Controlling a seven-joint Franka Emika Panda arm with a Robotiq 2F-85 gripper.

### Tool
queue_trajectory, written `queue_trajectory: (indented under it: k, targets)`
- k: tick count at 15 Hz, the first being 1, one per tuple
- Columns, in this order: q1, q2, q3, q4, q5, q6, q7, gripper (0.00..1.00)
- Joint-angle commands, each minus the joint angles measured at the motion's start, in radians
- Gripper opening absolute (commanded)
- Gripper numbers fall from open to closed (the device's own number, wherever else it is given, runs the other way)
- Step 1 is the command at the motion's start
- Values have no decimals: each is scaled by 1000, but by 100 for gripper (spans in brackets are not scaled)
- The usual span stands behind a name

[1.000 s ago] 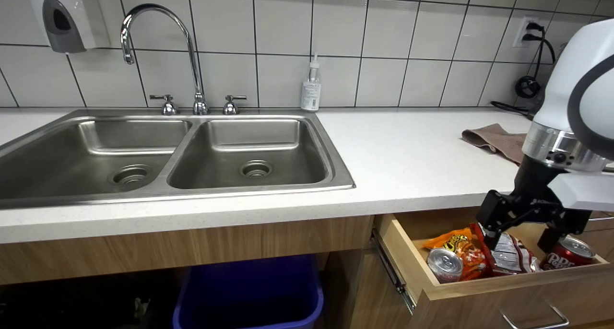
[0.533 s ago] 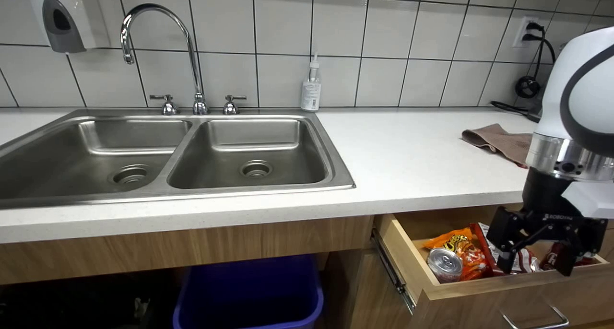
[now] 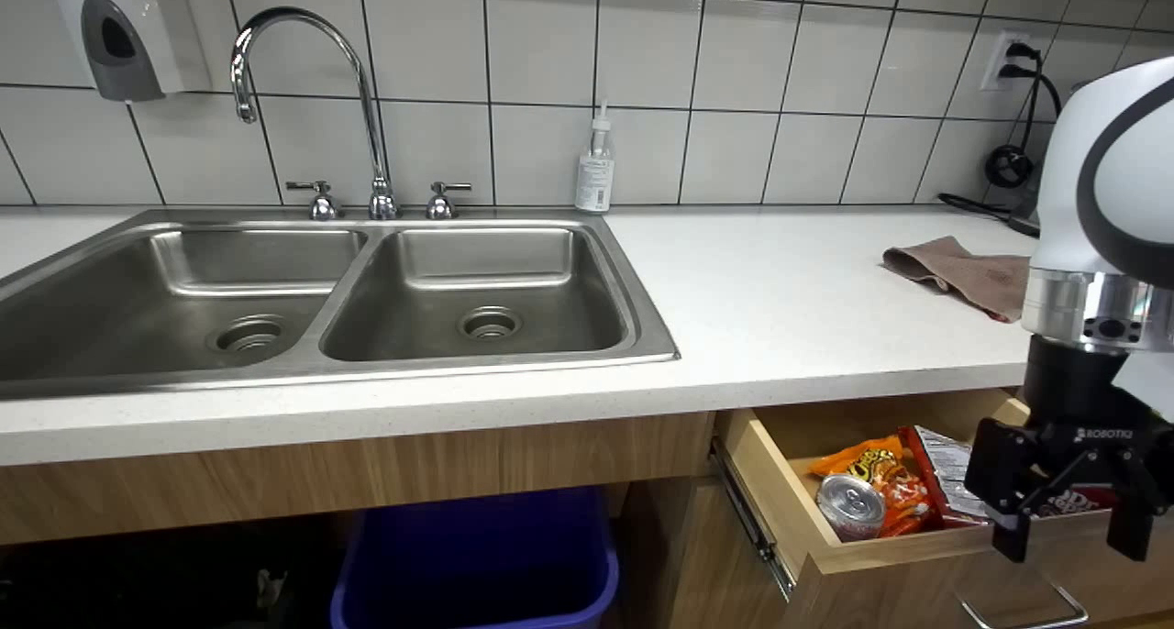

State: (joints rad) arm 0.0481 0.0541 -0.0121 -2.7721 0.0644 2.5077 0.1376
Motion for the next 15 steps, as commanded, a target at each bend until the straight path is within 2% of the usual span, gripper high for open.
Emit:
queue_trajectory:
  k: [1, 6, 15]
  targets:
    - [-25, -25, -7, 1, -45, -83, -12, 100]
    - [-38, -2, -22, 1, -85, -98, -11, 100]
    - [-42, 83, -41, 1, -145, -28, 2, 100]
